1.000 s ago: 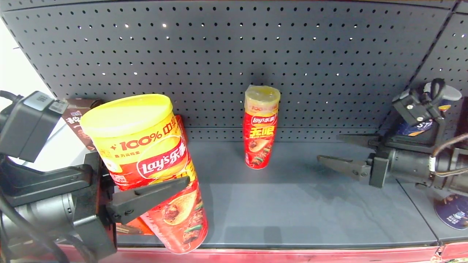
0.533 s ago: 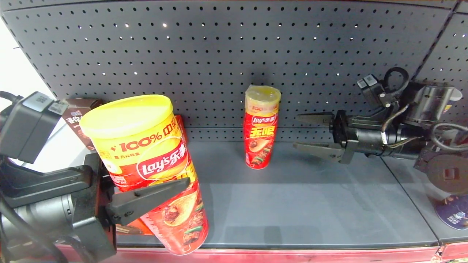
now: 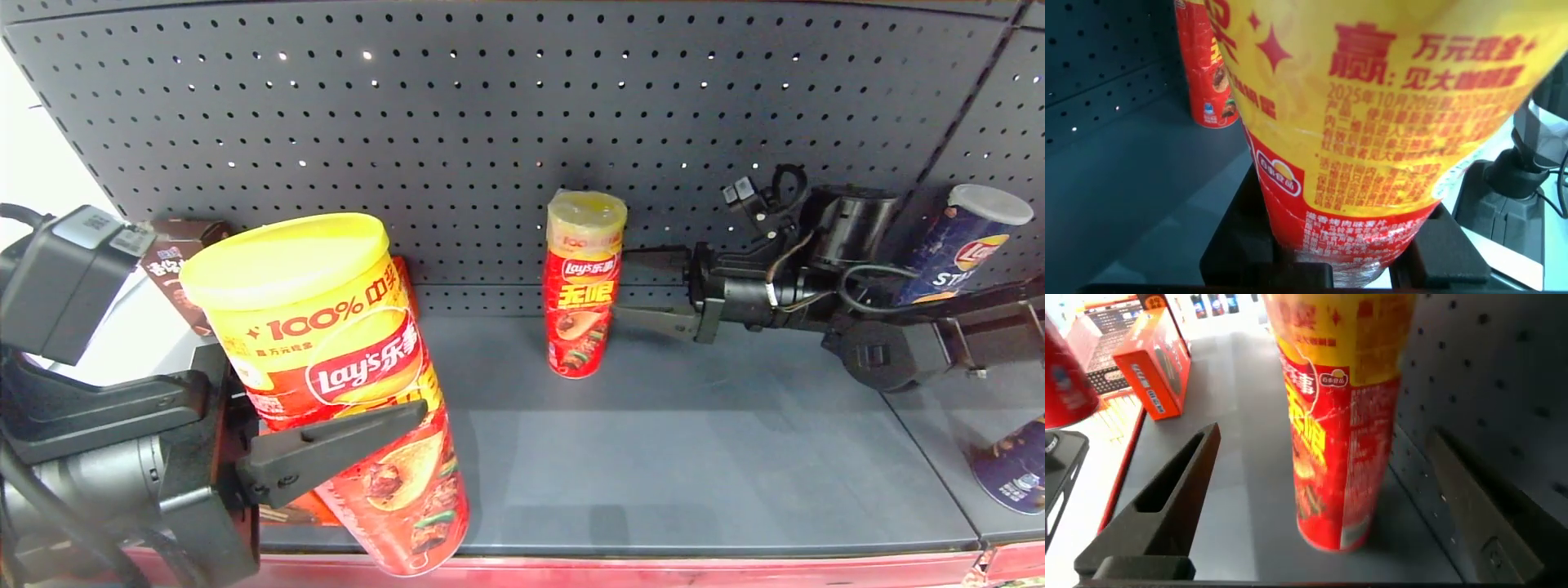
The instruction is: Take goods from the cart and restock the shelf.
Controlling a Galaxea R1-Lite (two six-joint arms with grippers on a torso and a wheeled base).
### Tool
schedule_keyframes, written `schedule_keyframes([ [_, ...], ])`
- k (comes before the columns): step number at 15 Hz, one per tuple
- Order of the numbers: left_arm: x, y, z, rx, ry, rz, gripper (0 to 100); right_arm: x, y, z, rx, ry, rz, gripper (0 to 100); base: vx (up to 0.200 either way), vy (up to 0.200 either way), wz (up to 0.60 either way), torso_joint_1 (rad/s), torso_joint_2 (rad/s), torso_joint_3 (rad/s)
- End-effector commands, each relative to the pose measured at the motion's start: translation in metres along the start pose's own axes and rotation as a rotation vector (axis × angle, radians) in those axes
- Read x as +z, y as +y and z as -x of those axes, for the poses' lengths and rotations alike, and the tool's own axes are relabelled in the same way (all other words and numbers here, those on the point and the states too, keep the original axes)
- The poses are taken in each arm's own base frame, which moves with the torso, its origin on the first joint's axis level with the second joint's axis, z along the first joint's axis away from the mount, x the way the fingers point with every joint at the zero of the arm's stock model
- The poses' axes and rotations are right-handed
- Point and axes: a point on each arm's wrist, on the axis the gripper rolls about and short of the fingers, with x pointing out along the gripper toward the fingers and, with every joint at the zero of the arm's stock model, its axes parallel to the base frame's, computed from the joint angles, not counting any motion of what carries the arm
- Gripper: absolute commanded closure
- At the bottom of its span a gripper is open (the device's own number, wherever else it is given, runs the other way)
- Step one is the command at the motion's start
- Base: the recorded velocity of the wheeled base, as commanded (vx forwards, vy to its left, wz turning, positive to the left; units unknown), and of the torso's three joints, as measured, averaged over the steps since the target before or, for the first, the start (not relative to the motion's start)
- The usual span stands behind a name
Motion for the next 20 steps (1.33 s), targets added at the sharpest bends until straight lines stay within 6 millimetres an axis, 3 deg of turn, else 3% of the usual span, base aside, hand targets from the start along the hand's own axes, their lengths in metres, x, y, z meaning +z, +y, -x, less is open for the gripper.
schedule_keyframes([
  [1, -0.001, 0.001, -0.001, 0.001, 0.004, 0.003, 100, -0.017, -0.004, -0.018, 0.030, 0.009, -0.022, 0, 0.000, 0.000, 0.00, 0.000, 0.00, 0.000],
  [8, -0.002, 0.000, 0.001, 0.002, 0.005, 0.014, 100, -0.048, -0.008, -0.042, 0.067, 0.031, -0.062, 0, 0.000, 0.000, 0.00, 0.000, 0.00, 0.000],
  [17, -0.005, 0.000, 0.001, 0.004, 0.014, 0.019, 100, -0.064, -0.016, -0.064, 0.076, 0.029, -0.066, 0, 0.000, 0.000, 0.00, 0.000, 0.00, 0.000],
  [18, -0.005, 0.000, 0.001, 0.004, 0.014, 0.019, 100, -0.067, -0.017, -0.066, 0.076, 0.029, -0.064, 100, 0.000, 0.000, 0.00, 0.000, 0.00, 0.000],
  [20, -0.006, 0.000, 0.001, 0.005, 0.017, 0.022, 100, -0.069, -0.015, -0.070, 0.069, 0.030, -0.064, 100, 0.000, 0.000, 0.00, 0.000, 0.00, 0.000],
])
